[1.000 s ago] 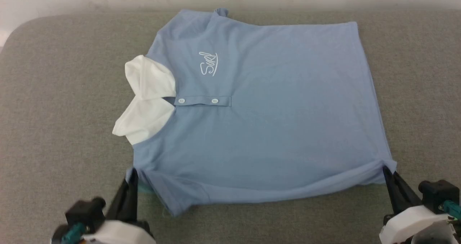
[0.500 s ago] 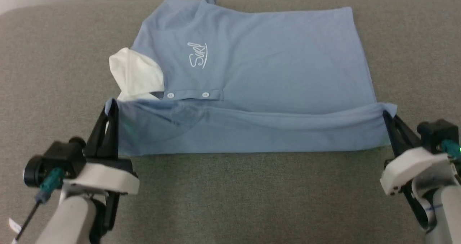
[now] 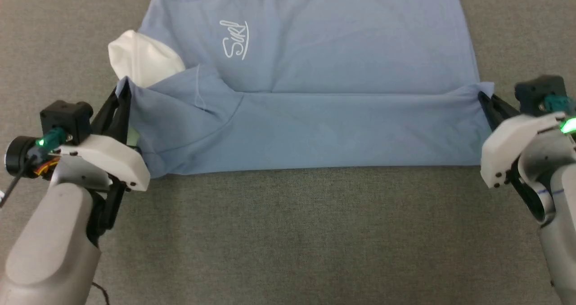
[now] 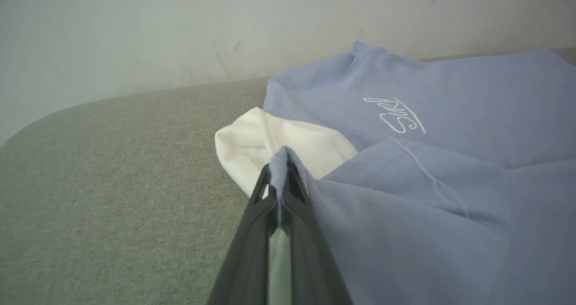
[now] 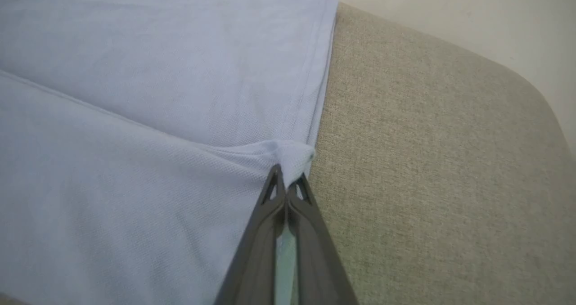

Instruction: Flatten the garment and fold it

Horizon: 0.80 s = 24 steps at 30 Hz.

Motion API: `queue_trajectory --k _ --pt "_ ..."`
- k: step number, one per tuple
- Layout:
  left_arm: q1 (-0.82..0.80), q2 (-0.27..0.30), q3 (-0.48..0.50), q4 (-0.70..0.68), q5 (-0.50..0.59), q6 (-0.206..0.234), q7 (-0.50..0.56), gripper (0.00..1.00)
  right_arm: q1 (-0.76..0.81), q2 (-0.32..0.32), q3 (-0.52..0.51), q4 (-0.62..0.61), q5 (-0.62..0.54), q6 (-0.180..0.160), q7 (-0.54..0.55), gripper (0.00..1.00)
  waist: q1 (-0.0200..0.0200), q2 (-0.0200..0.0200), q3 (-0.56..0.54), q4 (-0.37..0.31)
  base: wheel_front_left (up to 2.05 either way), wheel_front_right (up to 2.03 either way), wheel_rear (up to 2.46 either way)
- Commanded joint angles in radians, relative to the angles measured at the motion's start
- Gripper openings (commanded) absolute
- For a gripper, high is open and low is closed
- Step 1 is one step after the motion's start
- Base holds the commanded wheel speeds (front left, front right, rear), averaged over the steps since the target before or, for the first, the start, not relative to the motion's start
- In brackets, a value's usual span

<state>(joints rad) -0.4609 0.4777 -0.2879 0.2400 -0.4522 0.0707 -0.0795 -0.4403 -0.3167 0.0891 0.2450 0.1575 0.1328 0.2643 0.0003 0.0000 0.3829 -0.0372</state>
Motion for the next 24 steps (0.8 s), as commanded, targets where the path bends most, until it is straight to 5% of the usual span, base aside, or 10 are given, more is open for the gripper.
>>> queue_trajectory --k 1,12,13,14,15,19,24 --pt "-0.028 0.015 -0.003 0.034 -0.015 -0.015 0.037 0.0 -0.049 -0.013 0.029 0.019 0.023 -0.002 0.047 0.0 -0.0003 0.0 0.042 -0.015 0.0 0.0 0.0" --pt "-0.03 0.009 -0.017 0.141 -0.149 -0.077 0.281 0.0 -0.14 -0.047 0.086 0.111 0.137 -0.002 0.354 0.0 -0.0003 0.0 0.057 -0.012 0.0 0.0 0.0" --pt "-0.024 0.005 -0.017 0.14 -0.158 -0.074 0.294 0.1 -0.14 -0.041 0.076 0.108 0.141 -0.002 0.373 0.13 -0.0003 0.0 0.052 -0.009 0.0 0.0 0.0" --pt "-0.021 0.001 -0.013 0.133 -0.16 -0.066 0.288 0.35 -0.138 -0.036 0.067 0.1 0.141 -0.002 0.381 0.49 -0.0003 0.0 0.047 -0.006 0.0 0.0 0.0" --pt "-0.018 -0.004 -0.006 0.124 -0.163 -0.058 0.274 1.0 -0.133 -0.029 0.055 0.093 0.141 -0.002 0.386 1.0 -0.0003 0.0 0.041 -0.004 0.0 0.0 0.0" --pt "0.006 -0.025 0.023 0.086 -0.149 -0.013 0.172 1.0 -0.093 0.013 -0.011 0.051 0.137 -0.002 0.344 1.0 -0.0003 0.0 0.003 0.01 0.0 0.0 0.0" --pt "0.065 -0.049 0.06 0.008 -0.085 0.055 -0.058 1.0 -0.007 0.085 -0.107 -0.017 0.1 -0.002 0.164 1.0 -0.0003 0.0 -0.065 0.03 0.0 0.0 0.0"
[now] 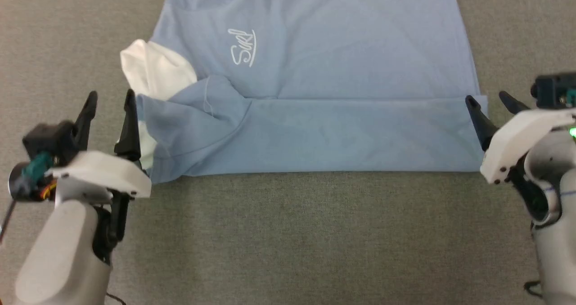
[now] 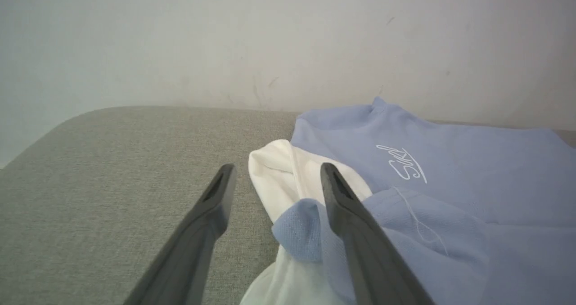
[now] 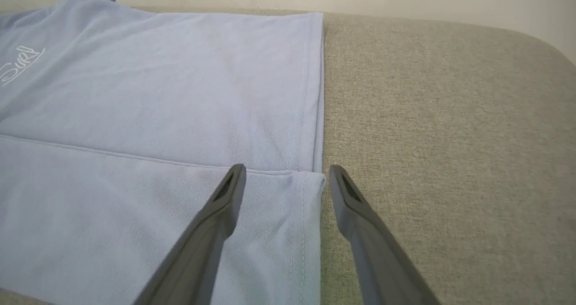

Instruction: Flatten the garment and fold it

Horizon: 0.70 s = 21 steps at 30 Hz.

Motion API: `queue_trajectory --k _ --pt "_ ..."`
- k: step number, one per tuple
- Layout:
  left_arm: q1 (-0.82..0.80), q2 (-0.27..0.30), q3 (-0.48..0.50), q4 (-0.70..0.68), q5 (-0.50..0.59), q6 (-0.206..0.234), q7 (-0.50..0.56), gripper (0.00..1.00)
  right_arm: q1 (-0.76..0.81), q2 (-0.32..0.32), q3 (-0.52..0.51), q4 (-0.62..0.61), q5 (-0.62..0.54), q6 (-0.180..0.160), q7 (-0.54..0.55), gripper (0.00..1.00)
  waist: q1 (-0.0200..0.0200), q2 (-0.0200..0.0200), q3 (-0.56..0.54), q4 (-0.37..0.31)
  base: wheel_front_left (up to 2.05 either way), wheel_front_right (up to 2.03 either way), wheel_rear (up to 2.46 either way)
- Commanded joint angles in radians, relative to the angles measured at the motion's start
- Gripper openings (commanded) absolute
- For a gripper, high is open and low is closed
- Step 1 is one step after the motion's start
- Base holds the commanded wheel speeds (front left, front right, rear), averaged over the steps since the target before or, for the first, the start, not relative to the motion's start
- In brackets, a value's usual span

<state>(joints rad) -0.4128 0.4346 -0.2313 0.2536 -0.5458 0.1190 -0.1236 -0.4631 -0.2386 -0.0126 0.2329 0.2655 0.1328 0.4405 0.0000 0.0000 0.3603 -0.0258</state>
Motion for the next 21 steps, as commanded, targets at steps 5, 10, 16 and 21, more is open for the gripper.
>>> queue_trajectory --k 5,10,16,21 --pt "0.125 -0.046 0.008 -0.094 0.06 0.059 -0.119 1.0 0.127 0.088 -0.074 -0.072 -0.042 -0.002 -0.21 1.0 0.0 0.0 -0.099 0.034 0.0 0.0 0.0" --pt "0.232 -0.095 -0.001 -0.171 0.09 0.084 -0.135 1.0 0.222 0.15 -0.09 -0.123 -0.054 -0.002 -0.39 1.0 0.0 0.0 -0.128 0.034 0.0 0.0 0.0" --pt "0.313 -0.114 -0.035 -0.162 0.121 0.088 -0.137 1.0 0.301 0.18 -0.075 -0.144 -0.05 -0.002 -0.525 1.0 0.0 0.0 -0.138 0.012 0.0 0.0 0.0" --pt "0.322 -0.111 -0.026 -0.082 0.104 0.087 -0.129 1.0 0.331 0.187 -0.062 -0.136 -0.034 -0.002 -0.554 1.0 0.0 0.0 -0.133 -0.021 0.0 0.0 0.0"
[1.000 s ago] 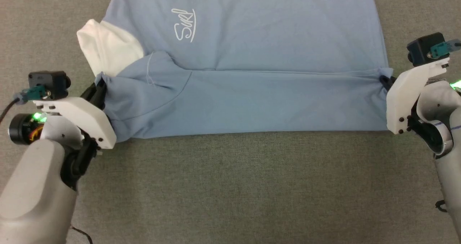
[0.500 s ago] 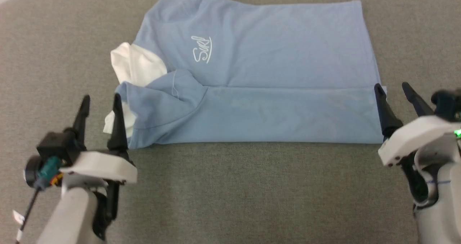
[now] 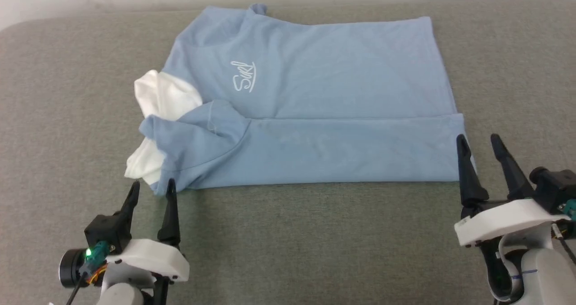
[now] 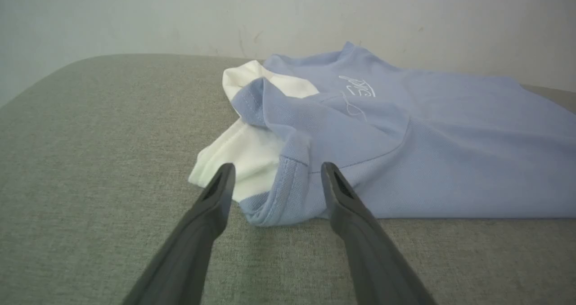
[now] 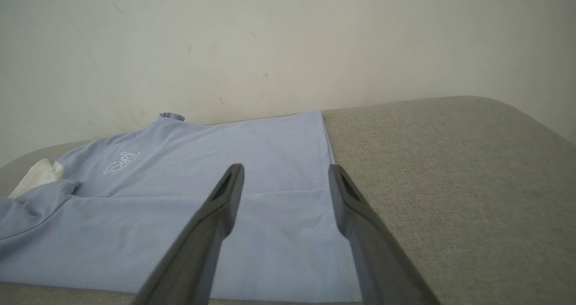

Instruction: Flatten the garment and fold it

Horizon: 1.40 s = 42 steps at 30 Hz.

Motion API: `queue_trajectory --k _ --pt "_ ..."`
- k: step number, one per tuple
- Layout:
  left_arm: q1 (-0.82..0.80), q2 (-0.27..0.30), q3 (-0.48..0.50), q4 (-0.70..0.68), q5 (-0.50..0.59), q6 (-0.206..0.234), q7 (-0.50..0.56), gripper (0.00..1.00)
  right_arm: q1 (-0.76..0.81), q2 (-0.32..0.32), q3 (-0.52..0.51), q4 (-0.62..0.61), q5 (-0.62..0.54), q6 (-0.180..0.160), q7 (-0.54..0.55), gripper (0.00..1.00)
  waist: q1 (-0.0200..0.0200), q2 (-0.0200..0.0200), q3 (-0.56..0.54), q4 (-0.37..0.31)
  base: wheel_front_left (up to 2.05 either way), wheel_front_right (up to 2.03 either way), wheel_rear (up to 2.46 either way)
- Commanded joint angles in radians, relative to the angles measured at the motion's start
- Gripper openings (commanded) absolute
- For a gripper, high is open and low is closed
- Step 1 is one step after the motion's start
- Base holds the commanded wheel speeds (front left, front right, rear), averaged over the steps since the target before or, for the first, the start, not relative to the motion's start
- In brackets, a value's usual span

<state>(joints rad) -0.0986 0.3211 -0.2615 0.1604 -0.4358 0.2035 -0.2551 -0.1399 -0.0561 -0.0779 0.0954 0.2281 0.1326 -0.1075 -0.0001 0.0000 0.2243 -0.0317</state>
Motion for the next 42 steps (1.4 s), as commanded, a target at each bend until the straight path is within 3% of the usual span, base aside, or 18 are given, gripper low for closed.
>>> queue_trajectory --k 1,10,17,18,19,20,31,36,37,42 --pt "0.006 0.002 0.009 0.027 -0.014 0.006 0.014 1.0 0.01 0.005 0.007 0.004 0.007 -0.002 -0.007 1.0 0.0001 0.0 0.004 -0.022 0.0 0.0 0.0" --pt "-0.037 -0.016 0.099 0.089 -0.14 0.07 0.175 1.0 0.018 0.006 0.045 0.02 0.037 -0.002 -0.005 1.0 0.0001 0.0 0.017 -0.089 0.0 0.0 0.0" --pt "-0.084 -0.003 0.127 0.085 -0.228 0.105 0.377 1.0 0.017 0.006 0.061 0.03 0.049 -0.002 -0.002 1.0 0.0001 0.0 0.026 -0.114 0.0 0.0 0.0" --pt "-0.087 0.001 0.125 0.083 -0.237 0.108 0.411 0.9 0.017 0.006 0.062 0.031 0.049 -0.002 -0.001 1.0 0.0001 0.0 0.027 -0.115 0.0 0.0 0.0" --pt "-0.09 0.008 0.12 0.078 -0.243 0.109 0.441 0.39 0.016 0.006 0.062 0.031 0.049 -0.002 0.0 1.0 0.0001 0.0 0.028 -0.116 0.0 0.0 0.0" --pt "-0.092 0.014 0.114 0.071 -0.248 0.109 0.469 0.01 0.015 0.006 0.062 0.03 0.049 -0.002 0.001 1.0 0.0001 0.0 0.028 -0.116 0.0 0.0 0.0" --pt "-0.084 0.036 0.087 -0.002 -0.224 0.1 0.467 0.0 -0.042 0.006 -0.022 0.058 -0.021 -0.002 0.02 1.0 0.0001 0.0 0.035 -0.09 0.0 0.0 0.0" --pt "-0.097 0.03 0.069 -0.001 -0.219 0.084 0.455 0.0 -0.122 0.006 -0.075 0.161 -0.05 -0.002 0.219 1.0 0.0001 0.0 0.044 -0.064 0.0 0.0 0.0" --pt "-0.097 0.03 0.069 -0.001 -0.219 0.084 0.455 0.0 -0.122 0.006 -0.075 0.161 -0.05 -0.002 0.219 1.0 0.0001 0.0 0.044 -0.064 0.0 0.0 0.0" --pt "-0.12 0.027 0.045 0.005 -0.201 0.067 0.436 0.0 -0.204 0.006 -0.112 0.236 -0.078 -0.002 0.472 1.0 0.0001 0.0 0.055 -0.036 0.0 0.0 0.0"
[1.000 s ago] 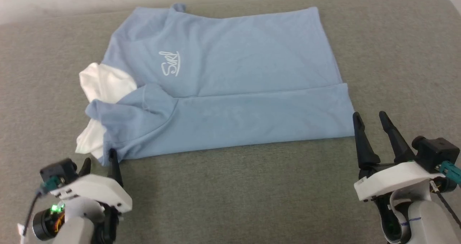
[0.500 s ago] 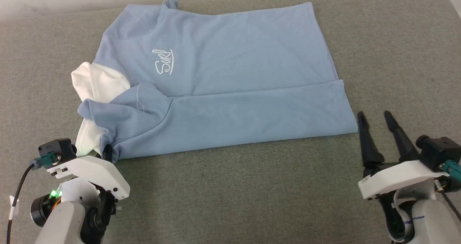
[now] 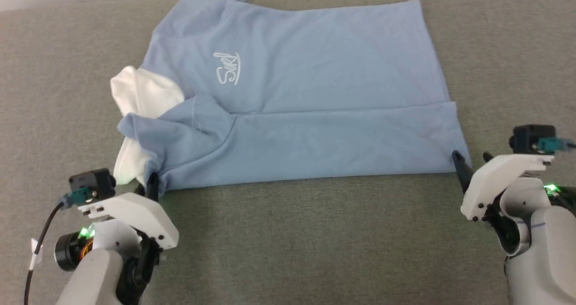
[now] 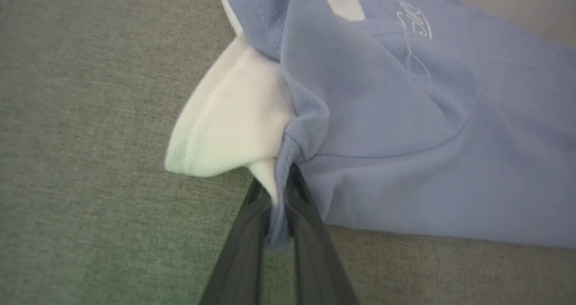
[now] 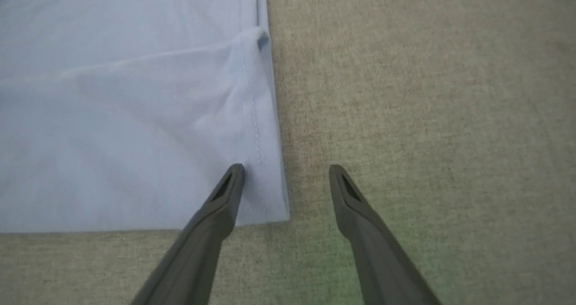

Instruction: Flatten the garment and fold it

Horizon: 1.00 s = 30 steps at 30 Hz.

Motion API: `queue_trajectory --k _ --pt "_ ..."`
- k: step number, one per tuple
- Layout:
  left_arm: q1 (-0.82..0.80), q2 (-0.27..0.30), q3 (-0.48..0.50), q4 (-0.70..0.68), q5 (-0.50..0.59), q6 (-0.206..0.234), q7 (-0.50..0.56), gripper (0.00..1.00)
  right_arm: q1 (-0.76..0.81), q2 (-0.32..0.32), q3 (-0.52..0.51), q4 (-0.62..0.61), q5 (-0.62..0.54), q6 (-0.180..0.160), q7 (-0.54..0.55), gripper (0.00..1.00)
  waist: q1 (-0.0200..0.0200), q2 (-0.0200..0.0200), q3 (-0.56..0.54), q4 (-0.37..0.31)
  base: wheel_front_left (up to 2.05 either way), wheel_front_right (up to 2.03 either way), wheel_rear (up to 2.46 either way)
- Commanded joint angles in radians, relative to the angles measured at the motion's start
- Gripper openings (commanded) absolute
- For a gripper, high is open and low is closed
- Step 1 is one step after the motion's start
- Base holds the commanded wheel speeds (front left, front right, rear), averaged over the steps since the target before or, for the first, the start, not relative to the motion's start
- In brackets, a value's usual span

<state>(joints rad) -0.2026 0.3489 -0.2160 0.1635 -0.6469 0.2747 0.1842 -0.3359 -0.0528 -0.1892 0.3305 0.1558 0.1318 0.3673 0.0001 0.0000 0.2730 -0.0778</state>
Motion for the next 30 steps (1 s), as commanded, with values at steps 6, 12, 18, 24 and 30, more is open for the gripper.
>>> queue_trajectory --k 6,12,18,24,30 --pt "-0.034 -0.019 -0.025 0.021 0.018 -0.025 -0.033 0.0 -0.042 0.003 -0.016 0.005 -0.055 -0.001 0.252 0.76 -0.0001 0.0 0.01 0.042 0.0 0.0 0.0" --pt "-0.041 -0.021 -0.039 0.04 0.037 -0.043 -0.086 0.0 -0.02 0.003 -0.044 -0.056 -0.073 -0.001 0.367 0.0 -0.0001 0.0 -0.014 0.062 0.0 0.0 0.0" --pt "-0.033 -0.013 -0.033 0.05 0.061 -0.046 -0.162 0.0 0.026 0.003 -0.055 -0.141 -0.035 -0.001 0.234 0.0 -0.0001 0.0 -0.068 0.073 0.0 0.0 0.0" --pt "0.008 0.0 -0.032 0.018 0.075 -0.033 -0.191 0.0 0.125 0.003 -0.081 -0.229 0.02 -0.001 0.15 0.0 -0.0001 0.0 -0.108 0.082 0.0 0.0 0.0" --pt "0.101 0.022 -0.033 -0.047 0.069 -0.001 -0.148 0.0 0.249 0.003 -0.131 -0.334 0.044 -0.001 0.192 0.0 -0.0001 0.0 -0.117 0.083 0.0 0.0 0.0"
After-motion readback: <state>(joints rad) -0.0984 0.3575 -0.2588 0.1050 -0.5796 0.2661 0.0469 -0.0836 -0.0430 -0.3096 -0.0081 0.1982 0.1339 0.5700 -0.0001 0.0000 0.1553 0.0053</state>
